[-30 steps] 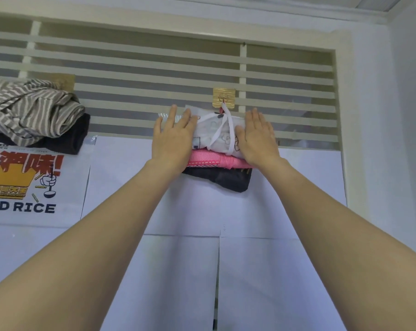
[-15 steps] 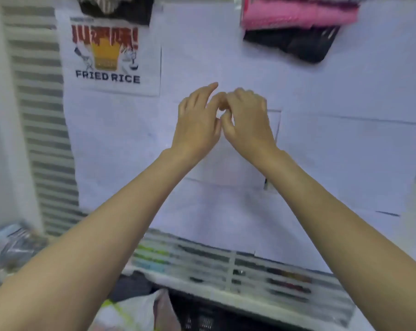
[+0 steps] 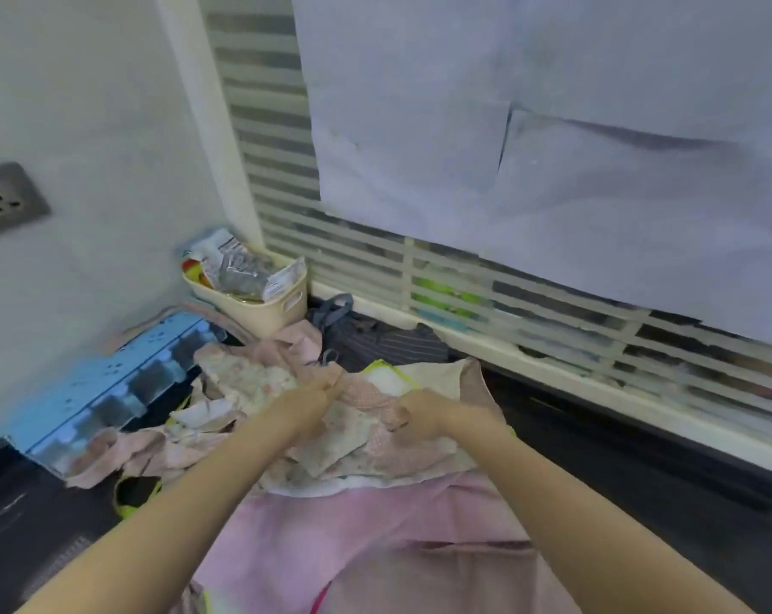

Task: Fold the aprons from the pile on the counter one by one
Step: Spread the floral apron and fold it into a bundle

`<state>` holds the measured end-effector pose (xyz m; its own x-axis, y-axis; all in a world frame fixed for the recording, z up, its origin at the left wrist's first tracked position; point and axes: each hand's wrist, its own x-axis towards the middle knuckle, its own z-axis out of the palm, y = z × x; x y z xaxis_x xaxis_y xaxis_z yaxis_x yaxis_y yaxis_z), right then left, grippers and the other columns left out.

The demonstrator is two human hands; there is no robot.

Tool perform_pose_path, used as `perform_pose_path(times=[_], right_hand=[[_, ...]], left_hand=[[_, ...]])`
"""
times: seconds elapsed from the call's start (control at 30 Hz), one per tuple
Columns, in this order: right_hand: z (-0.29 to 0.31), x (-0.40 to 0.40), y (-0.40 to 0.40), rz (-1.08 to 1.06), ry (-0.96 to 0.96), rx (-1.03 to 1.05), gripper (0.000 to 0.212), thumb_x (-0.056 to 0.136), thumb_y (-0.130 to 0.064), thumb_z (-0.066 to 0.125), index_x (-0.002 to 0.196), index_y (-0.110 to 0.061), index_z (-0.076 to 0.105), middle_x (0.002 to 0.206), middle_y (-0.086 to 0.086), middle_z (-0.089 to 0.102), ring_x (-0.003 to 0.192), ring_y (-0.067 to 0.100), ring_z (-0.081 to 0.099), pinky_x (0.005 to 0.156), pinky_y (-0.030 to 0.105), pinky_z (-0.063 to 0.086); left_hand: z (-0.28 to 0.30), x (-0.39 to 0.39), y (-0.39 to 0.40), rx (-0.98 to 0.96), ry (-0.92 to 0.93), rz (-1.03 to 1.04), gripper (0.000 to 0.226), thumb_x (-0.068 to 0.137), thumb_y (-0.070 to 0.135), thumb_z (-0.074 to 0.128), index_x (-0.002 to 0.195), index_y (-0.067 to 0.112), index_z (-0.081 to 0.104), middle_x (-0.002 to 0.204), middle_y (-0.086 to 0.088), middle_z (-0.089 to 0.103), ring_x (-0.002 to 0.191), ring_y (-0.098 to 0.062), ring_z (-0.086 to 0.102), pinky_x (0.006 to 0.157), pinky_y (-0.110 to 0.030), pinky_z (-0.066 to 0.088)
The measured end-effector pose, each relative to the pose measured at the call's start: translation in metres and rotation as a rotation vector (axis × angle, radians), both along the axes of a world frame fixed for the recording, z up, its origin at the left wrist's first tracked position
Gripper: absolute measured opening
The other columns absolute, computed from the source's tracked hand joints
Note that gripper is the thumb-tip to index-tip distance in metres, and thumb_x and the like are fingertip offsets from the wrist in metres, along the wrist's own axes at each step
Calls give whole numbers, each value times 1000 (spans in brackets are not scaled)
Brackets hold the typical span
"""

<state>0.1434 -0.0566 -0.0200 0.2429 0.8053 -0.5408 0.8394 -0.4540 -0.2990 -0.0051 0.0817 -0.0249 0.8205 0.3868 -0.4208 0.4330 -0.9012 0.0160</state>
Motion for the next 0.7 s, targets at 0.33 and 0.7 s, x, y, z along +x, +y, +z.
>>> perform_pose_path(times=[0.33, 0.7], right_hand=[[35, -4, 54, -454, -97, 383, 36, 89, -3, 50, 58, -16, 34, 67, 3, 44, 70, 21, 52, 56, 27, 34], [298, 89, -34, -1038, -493, 1437, 35, 87, -5, 42, 65, -27, 25, 71, -15, 32, 84, 12, 38, 67, 18, 34]], left_hand=[[-21, -23, 73, -80, 175, 1, 81, 80, 34, 69, 146, 14, 27, 149, -2, 32, 127, -24, 45, 95, -26, 43], [166, 76, 64, -40, -712, 75, 18, 92, 26, 56, 81, 13, 59, 67, -4, 56, 72, -29, 58, 58, -30, 37]])
